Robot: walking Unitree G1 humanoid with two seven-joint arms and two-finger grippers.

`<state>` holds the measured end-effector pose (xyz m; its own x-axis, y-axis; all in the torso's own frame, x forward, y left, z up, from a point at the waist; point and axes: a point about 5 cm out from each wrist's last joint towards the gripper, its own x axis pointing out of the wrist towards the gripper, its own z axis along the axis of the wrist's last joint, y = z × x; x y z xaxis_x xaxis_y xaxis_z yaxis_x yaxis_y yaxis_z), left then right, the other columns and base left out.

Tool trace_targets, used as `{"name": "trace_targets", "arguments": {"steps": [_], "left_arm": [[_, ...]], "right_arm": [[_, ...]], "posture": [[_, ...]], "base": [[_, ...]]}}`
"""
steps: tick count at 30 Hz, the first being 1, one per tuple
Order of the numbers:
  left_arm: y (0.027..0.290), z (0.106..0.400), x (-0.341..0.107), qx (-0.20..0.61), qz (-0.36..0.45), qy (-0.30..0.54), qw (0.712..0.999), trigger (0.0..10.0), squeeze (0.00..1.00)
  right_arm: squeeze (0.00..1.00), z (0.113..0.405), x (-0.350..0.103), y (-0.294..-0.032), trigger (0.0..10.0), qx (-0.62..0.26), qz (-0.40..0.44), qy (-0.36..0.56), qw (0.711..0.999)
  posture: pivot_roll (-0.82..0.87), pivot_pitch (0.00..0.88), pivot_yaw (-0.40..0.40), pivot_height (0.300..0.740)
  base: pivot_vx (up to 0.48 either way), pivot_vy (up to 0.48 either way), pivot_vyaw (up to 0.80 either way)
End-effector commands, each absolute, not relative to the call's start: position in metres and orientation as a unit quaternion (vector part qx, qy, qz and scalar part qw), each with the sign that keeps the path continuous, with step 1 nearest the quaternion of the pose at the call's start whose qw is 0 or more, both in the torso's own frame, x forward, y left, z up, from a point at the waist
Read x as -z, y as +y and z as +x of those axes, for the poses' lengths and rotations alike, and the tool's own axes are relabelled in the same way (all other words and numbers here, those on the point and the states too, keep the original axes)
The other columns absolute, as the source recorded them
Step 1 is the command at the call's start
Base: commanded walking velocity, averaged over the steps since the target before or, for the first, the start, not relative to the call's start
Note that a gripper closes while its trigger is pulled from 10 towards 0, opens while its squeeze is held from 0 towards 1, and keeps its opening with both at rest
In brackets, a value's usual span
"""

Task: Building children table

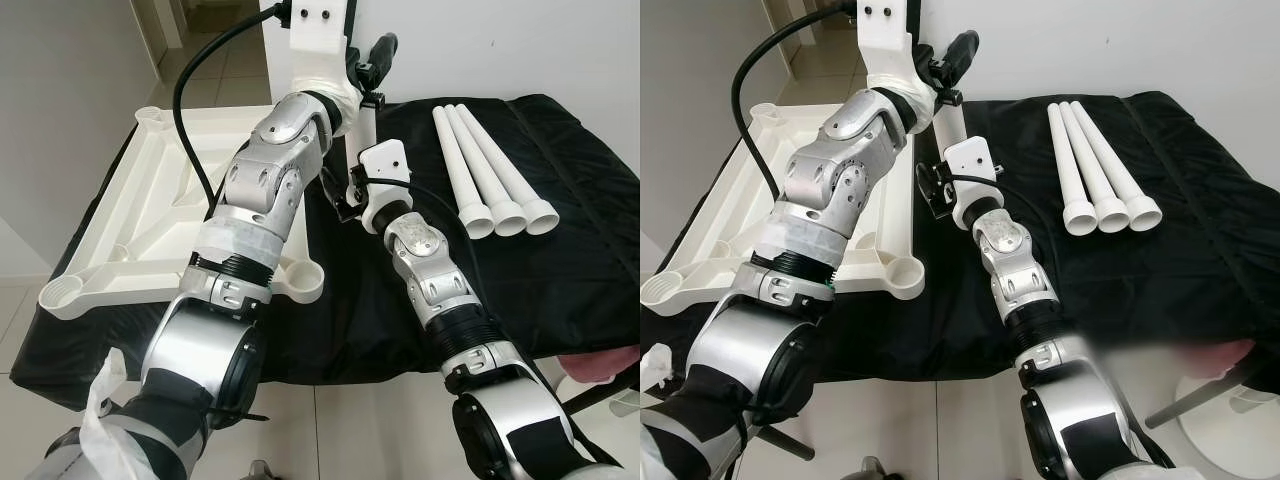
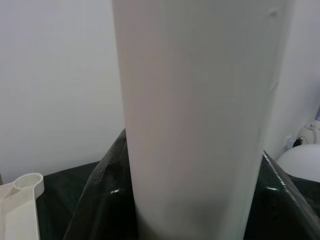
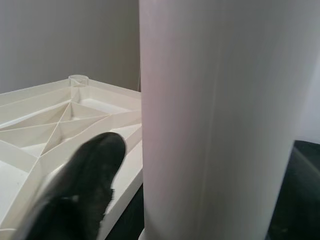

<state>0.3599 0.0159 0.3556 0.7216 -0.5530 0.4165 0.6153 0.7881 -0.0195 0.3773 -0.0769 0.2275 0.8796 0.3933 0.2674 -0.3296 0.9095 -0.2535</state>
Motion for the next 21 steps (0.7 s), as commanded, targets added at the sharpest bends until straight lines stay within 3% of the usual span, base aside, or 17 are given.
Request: {"name": "trace_targets", "arguments": {"steps": [1,3,4,10,13,14,15,16,17,21], "left_arm": [[0.011,0.355,-0.358,0.325,-0.075,-0.203,0.921,10.0,0.00],[0.010,0.354,-0.358,0.326,-0.075,-0.202,0.921,10.0,0.00],[0.009,0.354,-0.357,0.326,-0.075,-0.201,0.921,10.0,0.00],[0.006,0.352,-0.356,0.328,-0.073,-0.197,0.921,10.0,0.00],[0.004,0.348,-0.356,0.321,-0.031,-0.219,0.921,10.0,0.00],[0.003,0.348,-0.356,0.322,-0.027,-0.221,0.920,10.0,0.00],[0.002,0.346,-0.356,0.329,-0.030,-0.221,0.918,10.0,0.00],[0.002,0.346,-0.356,0.329,-0.030,-0.221,0.918,10.0,0.00],[0.002,0.345,-0.355,0.336,-0.038,-0.222,0.915,10.0,1.00],[0.002,0.341,-0.356,0.351,-0.055,-0.227,0.907,10.0,1.00]], "right_arm": [[0.00,0.378,-0.233,-0.069,2.9,-0.199,-0.099,-0.169,0.960],[0.00,0.378,-0.232,-0.069,2.9,-0.197,-0.104,-0.171,0.960],[0.00,0.378,-0.231,-0.068,0.0,-0.199,-0.105,-0.171,0.959],[0.00,0.378,-0.231,-0.069,0.0,-0.198,-0.083,-0.170,0.962],[0.00,0.378,-0.231,-0.071,0.0,-0.188,-0.046,-0.160,0.968],[0.00,0.378,-0.231,-0.071,8.5,-0.186,-0.040,-0.158,0.969],[0.00,0.378,-0.230,-0.071,9.8,-0.184,-0.027,-0.156,0.970],[0.00,0.378,-0.230,-0.071,9.8,-0.184,-0.027,-0.156,0.970],[0.00,0.379,-0.231,-0.070,10.0,-0.177,0.007,-0.145,0.973],[0.00,0.380,-0.231,-0.068,10.0,-0.171,0.061,-0.131,0.975]], "posture": [[-0.04,0.000,0.071,0.740],[-0.03,0.000,0.069,0.740],[-0.04,0.000,0.070,0.740],[-0.04,0.000,0.069,0.740],[-0.04,0.000,0.068,0.740],[-0.04,0.000,0.068,0.740],[-0.03,0.000,0.067,0.740],[-0.03,0.000,0.067,0.740],[-0.03,0.000,0.067,0.740],[-0.03,0.000,0.066,0.740]], "base": [[0.000,0.000,0.00],[0.000,0.000,0.00],[0.000,0.000,0.00],[0.000,0.000,0.00],[0.000,0.000,0.00],[0.000,0.000,0.00],[0.000,0.000,0.00],[0.000,0.000,0.00],[0.000,0.000,0.00],[0.000,0.000,0.00]]}}
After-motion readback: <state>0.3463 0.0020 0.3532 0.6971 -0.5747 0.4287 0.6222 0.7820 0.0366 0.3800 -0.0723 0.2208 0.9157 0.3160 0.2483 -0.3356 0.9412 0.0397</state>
